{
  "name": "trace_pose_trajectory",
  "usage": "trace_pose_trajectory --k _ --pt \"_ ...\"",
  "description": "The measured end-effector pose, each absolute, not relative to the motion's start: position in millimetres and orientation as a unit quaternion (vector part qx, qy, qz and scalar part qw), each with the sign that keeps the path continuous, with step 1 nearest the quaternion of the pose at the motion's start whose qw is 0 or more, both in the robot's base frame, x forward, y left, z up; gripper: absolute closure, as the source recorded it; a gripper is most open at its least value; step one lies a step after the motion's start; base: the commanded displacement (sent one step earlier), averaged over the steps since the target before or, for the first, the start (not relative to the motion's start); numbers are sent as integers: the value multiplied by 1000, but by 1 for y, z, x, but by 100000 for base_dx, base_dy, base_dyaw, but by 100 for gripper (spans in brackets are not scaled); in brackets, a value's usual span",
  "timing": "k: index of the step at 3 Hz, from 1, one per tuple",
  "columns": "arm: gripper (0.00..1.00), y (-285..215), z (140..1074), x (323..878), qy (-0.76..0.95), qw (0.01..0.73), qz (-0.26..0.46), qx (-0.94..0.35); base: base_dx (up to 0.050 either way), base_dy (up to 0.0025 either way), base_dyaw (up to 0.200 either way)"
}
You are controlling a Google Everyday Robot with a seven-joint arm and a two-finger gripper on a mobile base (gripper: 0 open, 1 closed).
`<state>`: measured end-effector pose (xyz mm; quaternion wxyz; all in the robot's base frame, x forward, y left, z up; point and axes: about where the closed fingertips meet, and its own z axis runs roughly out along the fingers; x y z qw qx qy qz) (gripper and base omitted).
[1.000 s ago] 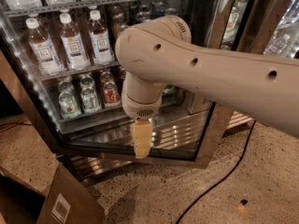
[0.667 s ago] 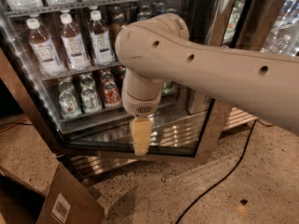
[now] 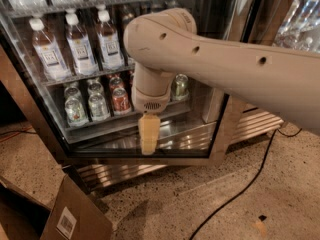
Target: Close left fridge door
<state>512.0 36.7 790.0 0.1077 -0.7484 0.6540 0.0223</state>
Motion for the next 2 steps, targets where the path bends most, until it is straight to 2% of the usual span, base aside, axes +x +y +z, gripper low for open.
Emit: trace_pose_trajectory --k 2 --pt "0 36 790 531 677 95 29 -729 0 0 0"
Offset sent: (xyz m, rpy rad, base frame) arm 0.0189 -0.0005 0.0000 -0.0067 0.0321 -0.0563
